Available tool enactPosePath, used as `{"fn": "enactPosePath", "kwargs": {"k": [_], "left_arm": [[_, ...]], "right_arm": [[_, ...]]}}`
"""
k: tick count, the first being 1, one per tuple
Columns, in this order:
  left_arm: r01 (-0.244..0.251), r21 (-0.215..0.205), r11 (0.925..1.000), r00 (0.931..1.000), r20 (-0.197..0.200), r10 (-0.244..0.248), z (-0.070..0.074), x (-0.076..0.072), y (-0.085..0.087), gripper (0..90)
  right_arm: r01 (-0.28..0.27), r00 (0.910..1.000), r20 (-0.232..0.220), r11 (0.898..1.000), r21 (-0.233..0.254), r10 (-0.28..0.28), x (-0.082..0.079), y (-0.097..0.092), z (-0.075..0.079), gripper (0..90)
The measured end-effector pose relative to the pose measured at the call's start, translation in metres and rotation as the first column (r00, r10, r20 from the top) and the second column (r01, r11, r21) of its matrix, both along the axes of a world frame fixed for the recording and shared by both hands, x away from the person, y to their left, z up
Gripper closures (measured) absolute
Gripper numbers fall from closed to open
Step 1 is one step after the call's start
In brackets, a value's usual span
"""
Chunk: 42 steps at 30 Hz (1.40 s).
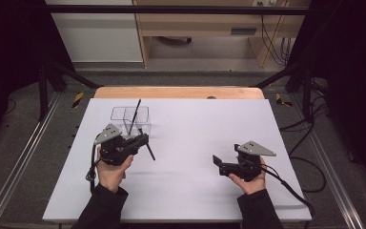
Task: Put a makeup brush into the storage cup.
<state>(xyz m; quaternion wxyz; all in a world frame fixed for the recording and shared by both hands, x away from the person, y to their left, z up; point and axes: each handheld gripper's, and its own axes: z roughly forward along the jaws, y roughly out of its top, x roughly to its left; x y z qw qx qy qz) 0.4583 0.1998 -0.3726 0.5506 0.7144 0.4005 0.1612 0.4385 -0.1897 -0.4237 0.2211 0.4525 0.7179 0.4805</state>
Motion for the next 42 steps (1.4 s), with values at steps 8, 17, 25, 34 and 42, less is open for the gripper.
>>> {"fn": "enactPosePath", "kwargs": {"k": [8,17,25,34,42], "left_arm": [[-0.044,0.019,0.9989,0.9987,0.026,0.043,0.015,0.005,0.022,83.3],[-0.078,0.064,0.9948,0.9964,0.036,0.076,0.030,0.015,0.035,83.3],[-0.100,0.116,0.9881,0.9946,0.039,0.096,0.038,0.029,0.039,83.4],[-0.123,0.133,0.9835,0.9918,0.053,0.117,0.047,0.041,0.040,83.3],[-0.151,0.143,0.9782,0.9879,0.059,0.144,0.052,0.054,0.044,83.4]], "right_arm": [[0.029,0.9995,-0.006,1.000,-0.001,-0.029,0.001,-0.010,0.001,7.3],[0.042,0.9991,-0.006,0.999,0.005,-0.042,0.000,-0.019,0.004,6.1],[0.059,0.9982,-0.010,0.998,-0.006,-0.059,-0.002,-0.027,0.007,4.8],[0.065,0.9977,-0.019,0.998,-0.017,-0.066,-0.003,-0.032,0.007,3.9],[0.053,0.9981,-0.029,0.998,-0.046,-0.054,-0.004,-0.031,0.005,3.5]]}}
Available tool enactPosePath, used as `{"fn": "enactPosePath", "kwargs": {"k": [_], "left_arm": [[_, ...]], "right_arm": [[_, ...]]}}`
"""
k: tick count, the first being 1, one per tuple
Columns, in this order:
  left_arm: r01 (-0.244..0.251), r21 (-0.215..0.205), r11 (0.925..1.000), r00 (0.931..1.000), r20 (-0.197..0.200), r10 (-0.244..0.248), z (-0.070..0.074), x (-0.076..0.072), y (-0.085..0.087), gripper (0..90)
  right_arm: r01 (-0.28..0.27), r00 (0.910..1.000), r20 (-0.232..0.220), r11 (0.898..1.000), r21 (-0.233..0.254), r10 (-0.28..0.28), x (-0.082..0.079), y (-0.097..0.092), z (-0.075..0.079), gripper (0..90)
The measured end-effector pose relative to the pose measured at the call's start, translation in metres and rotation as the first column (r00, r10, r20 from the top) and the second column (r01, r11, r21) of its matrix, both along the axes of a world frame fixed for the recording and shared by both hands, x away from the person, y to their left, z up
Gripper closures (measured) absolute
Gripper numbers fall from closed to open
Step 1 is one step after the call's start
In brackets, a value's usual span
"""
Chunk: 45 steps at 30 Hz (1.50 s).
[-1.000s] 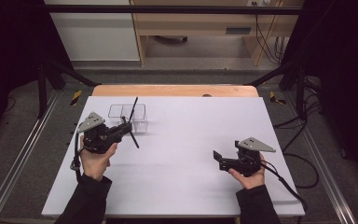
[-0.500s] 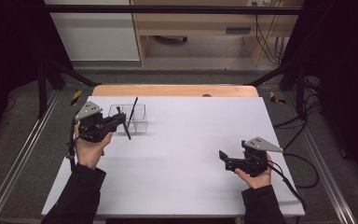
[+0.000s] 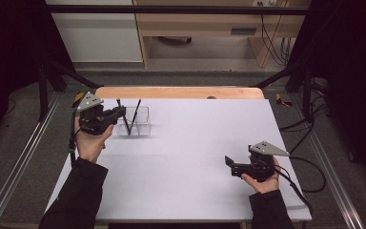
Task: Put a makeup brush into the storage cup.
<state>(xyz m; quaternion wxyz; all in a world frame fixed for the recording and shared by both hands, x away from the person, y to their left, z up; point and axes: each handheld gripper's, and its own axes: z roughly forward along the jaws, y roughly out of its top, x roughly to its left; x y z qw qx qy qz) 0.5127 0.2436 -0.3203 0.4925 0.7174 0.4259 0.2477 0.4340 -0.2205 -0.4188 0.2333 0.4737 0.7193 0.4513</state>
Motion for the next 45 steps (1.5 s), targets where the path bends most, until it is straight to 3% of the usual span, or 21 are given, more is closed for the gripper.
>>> {"fn": "enactPosePath", "kwargs": {"k": [18,22,45], "left_arm": [[-0.041,-0.006,0.9991,0.9987,0.029,0.041,0.017,0.021,0.002,83.4],[-0.049,0.011,0.9987,0.9982,0.035,0.049,0.019,0.029,-0.002,83.4],[-0.088,0.040,0.9953,0.9956,0.035,0.086,0.007,0.065,-0.009,83.4]], "right_arm": [[-0.013,0.9998,-0.013,1.000,0.001,0.013,0.000,0.002,-0.001,3.6],[-0.014,0.9998,-0.013,1.000,0.005,0.014,0.000,0.002,-0.001,3.6],[-0.019,0.9997,-0.013,1.000,0.012,0.019,0.001,0.002,-0.001,3.5]]}}
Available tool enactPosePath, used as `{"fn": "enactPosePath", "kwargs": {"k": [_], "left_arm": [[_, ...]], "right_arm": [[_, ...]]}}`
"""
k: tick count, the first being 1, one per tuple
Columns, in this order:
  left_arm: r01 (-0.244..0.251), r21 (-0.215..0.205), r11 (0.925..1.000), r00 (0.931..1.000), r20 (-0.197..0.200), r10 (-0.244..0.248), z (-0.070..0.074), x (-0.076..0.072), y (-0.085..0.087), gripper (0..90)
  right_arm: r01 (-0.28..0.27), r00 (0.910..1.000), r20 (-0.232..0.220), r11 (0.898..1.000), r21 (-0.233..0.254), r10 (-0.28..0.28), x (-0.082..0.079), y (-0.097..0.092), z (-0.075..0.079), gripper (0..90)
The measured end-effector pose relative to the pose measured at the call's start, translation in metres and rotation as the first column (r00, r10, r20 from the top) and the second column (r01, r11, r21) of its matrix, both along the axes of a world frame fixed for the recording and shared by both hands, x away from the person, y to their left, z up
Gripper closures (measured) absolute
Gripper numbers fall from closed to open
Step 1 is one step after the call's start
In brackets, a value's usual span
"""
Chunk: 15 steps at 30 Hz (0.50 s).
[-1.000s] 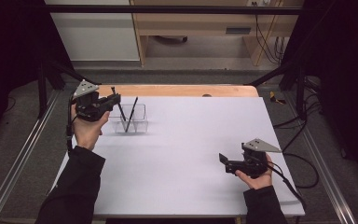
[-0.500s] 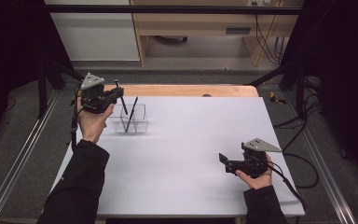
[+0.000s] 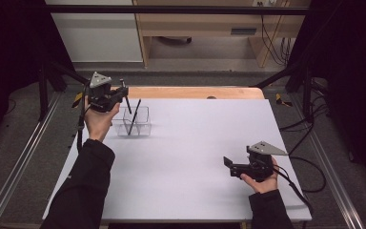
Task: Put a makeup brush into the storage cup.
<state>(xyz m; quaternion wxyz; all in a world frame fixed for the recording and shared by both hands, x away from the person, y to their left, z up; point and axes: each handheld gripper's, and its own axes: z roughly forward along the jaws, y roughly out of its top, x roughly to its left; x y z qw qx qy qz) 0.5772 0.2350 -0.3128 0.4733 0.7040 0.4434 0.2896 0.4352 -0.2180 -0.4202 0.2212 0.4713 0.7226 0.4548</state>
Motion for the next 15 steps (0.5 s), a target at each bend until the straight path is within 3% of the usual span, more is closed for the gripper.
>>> {"fn": "enactPosePath", "kwargs": {"k": [15], "left_arm": [[-0.025,0.023,0.9994,0.9995,-0.017,0.026,-0.014,0.010,0.005,83.4]], "right_arm": [[-0.004,1.0000,-0.003,1.000,-0.001,0.004,0.000,0.001,-0.001,3.5]]}}
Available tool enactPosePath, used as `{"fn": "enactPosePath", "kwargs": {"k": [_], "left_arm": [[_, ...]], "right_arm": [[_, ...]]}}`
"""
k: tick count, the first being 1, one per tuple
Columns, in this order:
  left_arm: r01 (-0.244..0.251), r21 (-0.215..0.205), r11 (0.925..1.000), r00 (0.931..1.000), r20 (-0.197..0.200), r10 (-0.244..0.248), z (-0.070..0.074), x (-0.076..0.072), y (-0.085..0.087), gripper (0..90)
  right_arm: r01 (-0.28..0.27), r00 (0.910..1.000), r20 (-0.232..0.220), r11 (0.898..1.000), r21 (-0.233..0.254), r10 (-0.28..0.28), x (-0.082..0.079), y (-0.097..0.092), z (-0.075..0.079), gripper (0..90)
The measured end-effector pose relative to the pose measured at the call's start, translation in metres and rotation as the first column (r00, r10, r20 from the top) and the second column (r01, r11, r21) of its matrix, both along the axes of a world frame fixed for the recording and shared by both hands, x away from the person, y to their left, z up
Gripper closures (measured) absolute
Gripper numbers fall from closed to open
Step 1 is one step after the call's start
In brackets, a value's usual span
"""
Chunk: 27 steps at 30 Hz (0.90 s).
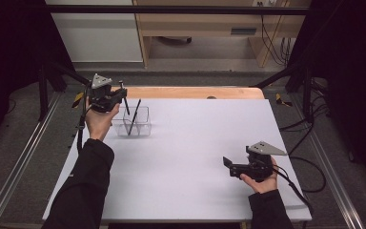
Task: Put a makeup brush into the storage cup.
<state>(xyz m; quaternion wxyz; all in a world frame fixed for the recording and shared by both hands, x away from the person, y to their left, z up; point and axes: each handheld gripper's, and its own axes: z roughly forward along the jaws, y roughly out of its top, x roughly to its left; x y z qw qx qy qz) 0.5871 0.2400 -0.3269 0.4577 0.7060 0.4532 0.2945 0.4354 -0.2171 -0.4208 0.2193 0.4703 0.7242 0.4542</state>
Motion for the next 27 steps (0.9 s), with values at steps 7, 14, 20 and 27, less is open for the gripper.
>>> {"fn": "enactPosePath", "kwargs": {"k": [7,14,20,27], "left_arm": [[-0.010,0.001,1.0000,0.9997,-0.020,0.010,-0.010,0.001,0.005,83.4],[-0.008,0.003,1.0000,0.9995,-0.032,0.008,-0.018,0.001,0.007,83.5],[-0.007,0.005,1.0000,0.9990,-0.043,0.007,-0.027,0.000,0.006,83.5],[-0.009,0.015,0.9998,0.9982,-0.059,0.010,-0.037,0.000,0.005,83.4]], "right_arm": [[-0.003,1.0000,-0.003,1.000,-0.002,0.003,0.000,0.001,-0.001,3.5],[-0.005,1.0000,-0.004,1.000,0.001,0.005,0.001,0.001,-0.001,3.5],[-0.006,1.0000,-0.004,1.000,0.001,0.006,0.001,0.001,-0.001,3.5],[-0.008,1.0000,-0.006,1.000,0.000,0.008,0.001,0.002,-0.001,3.5]]}}
